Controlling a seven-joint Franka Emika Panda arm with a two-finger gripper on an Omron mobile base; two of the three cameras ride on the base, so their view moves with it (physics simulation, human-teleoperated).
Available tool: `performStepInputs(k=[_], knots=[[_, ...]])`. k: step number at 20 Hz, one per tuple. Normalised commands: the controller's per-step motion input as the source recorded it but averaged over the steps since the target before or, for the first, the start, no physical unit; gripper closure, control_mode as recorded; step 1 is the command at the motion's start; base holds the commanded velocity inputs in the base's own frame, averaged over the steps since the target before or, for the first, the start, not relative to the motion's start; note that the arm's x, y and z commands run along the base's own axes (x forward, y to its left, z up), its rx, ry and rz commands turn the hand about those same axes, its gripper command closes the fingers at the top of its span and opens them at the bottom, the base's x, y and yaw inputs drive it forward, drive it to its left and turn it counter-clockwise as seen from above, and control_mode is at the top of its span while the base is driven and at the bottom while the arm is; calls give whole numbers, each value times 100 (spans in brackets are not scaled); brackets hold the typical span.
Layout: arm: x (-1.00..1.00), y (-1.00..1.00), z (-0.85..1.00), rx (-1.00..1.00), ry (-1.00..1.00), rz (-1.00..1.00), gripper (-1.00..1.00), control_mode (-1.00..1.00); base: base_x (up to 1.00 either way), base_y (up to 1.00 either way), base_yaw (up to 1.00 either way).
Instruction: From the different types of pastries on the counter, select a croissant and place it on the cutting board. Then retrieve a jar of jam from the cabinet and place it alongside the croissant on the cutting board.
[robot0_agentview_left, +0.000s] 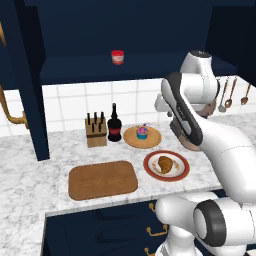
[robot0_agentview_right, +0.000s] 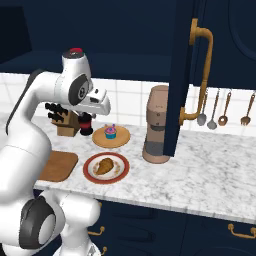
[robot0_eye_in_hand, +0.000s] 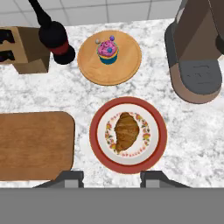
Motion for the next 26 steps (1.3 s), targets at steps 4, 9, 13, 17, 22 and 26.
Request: performStepInputs(k=[4,9,13,17,22,26], knots=[[0,66,15,0,-2,-1,-100,-100,0,0,0],[0,99,50,0,-5,0,-100,-100,0,0,0],[9,69,74,-1,-12,0,-100,-100,0,0,0],[6,45,67,0,-15,0,-100,-100,0,0,0],[17,34,66,0,-18,0,-100,-100,0,0,0],[26,6,67,0,-17,6,-100,-100,0,0,0]])
